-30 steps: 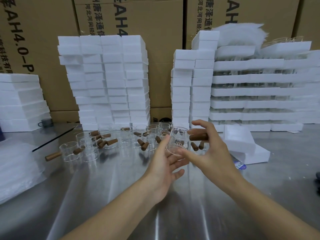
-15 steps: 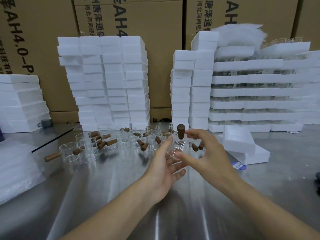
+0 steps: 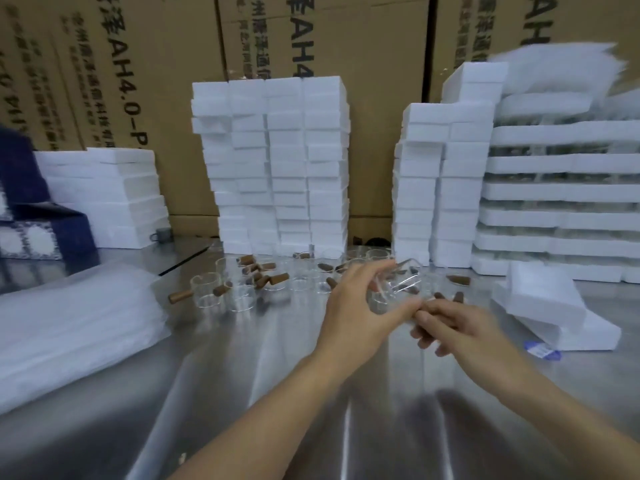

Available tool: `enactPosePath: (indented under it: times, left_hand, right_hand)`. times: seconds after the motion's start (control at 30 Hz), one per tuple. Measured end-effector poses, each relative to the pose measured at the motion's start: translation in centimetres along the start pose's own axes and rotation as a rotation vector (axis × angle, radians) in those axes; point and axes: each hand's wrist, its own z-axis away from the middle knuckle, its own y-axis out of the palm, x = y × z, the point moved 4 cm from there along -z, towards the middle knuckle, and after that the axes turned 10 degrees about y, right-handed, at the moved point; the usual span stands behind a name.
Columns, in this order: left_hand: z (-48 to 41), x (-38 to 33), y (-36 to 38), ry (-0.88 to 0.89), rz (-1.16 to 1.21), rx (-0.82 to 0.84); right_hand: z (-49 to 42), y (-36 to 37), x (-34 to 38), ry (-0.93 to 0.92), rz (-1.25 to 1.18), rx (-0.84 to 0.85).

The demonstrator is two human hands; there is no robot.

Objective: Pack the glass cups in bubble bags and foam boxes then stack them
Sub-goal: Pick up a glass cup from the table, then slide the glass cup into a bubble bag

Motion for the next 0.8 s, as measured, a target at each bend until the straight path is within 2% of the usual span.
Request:
enactPosePath:
  times: [0.1,0.13,0.2,0.27,0.33,0.4,0.43,0.5,0.53,0.57,0.63,0.8]
  left_hand:
    - [0.0,-0.6,-1.9,0.015,-0.034,0.095]
    - [-0.5,-0.6,-3.7,0.013,-0.061,0.072]
    - [-1.9,-0.1,-9.5,0.028,-0.129,-0.090]
    - [-3.2,1.1,-17.1,-0.016,-0.329,-0.233]
    - [-4.2,3.1,-24.7,-0.153,-0.692,-0.234]
    - [-3.7,6.9,-31.2,-0.419,-1.023,-0.121]
    - [-2.6,9.1,-33.5,-0.591,-1.109,-0.006]
    - [1.0,13.1,-36.0,-0.907,-1.129,0.276]
    - [2.7,14.4,-36.5,-0.992,-1.099,0.363]
    - [3.8,15.2,-36.9,-1.012,-1.089,0.406]
    - [3.7,15.2,-37.9,-0.938,-1.128,0.392]
    - [-3.7,8.9,-37.6,-0.706,-1.110,0.102]
  right_hand:
    - [-0.6,0.2,-0.5,0.015,-0.101,0.004]
    - [-0.7,0.1,-0.8,0.031,-0.132,0.003]
    - [-1.0,-0.2,-1.7,0.070,-0.184,-0.004]
    - [-1.3,-0.6,-2.9,0.115,-0.188,-0.024]
    - [-1.7,-1.0,-4.0,0.149,-0.173,-0.039]
    - [-2.0,-1.5,-5.0,0.179,-0.156,-0.058]
    - [-2.2,-1.7,-5.3,0.190,-0.150,-0.066]
    - [-2.4,-2.0,-5.9,0.212,-0.149,-0.082]
    - [-2.4,-2.2,-6.1,0.225,-0.152,-0.093]
    - [-2.5,-2.4,-6.3,0.236,-0.151,-0.103]
    - [-2.8,-2.6,-6.6,0.258,-0.151,-0.115]
    - [-2.8,-2.9,-6.9,0.282,-0.140,-0.145]
